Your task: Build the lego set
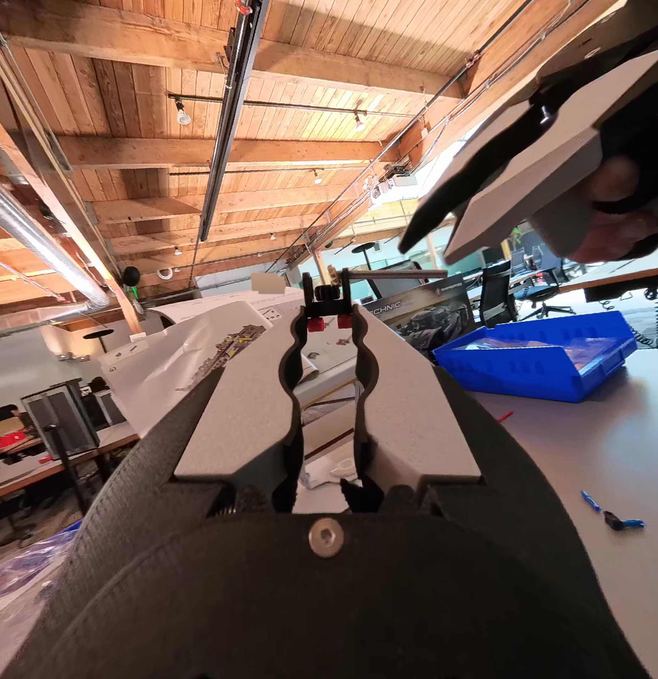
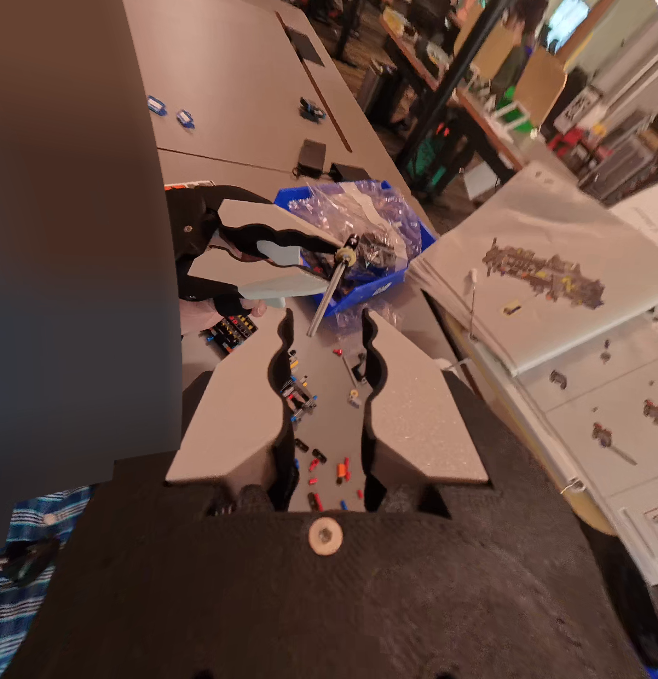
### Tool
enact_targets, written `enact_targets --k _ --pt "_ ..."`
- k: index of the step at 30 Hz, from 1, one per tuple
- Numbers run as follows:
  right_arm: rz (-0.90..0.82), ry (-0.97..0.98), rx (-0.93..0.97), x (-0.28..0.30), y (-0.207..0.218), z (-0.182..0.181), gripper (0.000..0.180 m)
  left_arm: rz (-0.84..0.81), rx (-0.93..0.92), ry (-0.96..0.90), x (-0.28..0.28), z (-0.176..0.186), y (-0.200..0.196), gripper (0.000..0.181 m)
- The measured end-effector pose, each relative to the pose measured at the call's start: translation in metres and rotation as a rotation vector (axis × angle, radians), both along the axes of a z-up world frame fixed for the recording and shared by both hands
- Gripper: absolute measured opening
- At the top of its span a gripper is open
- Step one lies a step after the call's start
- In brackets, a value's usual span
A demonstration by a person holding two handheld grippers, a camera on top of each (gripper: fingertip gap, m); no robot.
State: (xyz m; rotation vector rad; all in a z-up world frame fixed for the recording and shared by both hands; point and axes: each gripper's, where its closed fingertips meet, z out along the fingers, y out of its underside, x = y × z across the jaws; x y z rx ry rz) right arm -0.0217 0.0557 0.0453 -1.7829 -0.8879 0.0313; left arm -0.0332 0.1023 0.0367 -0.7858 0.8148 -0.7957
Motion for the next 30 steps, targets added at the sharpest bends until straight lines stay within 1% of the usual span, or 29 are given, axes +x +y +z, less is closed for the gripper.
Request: enact_targets --k 3,6,12,14,20,25,30 --pt "0.112 -0.021 -0.013 -0.003 -0.009 0.0 0.051 -0.064 -0.03 -0.006 0.002 0.0 -0.002 0.022" --pt "0.235 -0.052 0.026 -0.005 -0.012 0.004 0.066 -0.146 -0.055 -0.018 0.002 0.002 -0.008 0.022" --pt "0.452 -0.046 0.021 -0.009 -0.01 0.006 0.072 -0.274 -0.1 -0.043 0.005 0.004 -0.017 0.022" --pt "0.517 -0.019 0.0 -0.013 -0.012 0.006 0.08 -0.302 -0.102 -0.043 0.006 0.004 -0.02 0.022" --pt "0.631 0.043 -0.034 -0.022 -0.012 0.004 0.082 -0.374 -0.125 -0.051 0.008 0.004 -0.024 0.022" --pt "0.667 0.079 -0.069 -0.025 -0.01 0.001 0.078 -0.401 -0.125 -0.047 0.009 0.003 -0.028 0.022" --pt "0.71 0.107 -0.083 -0.026 -0.014 0.004 0.069 -0.415 -0.126 -0.048 0.009 0.003 -0.029 0.022"
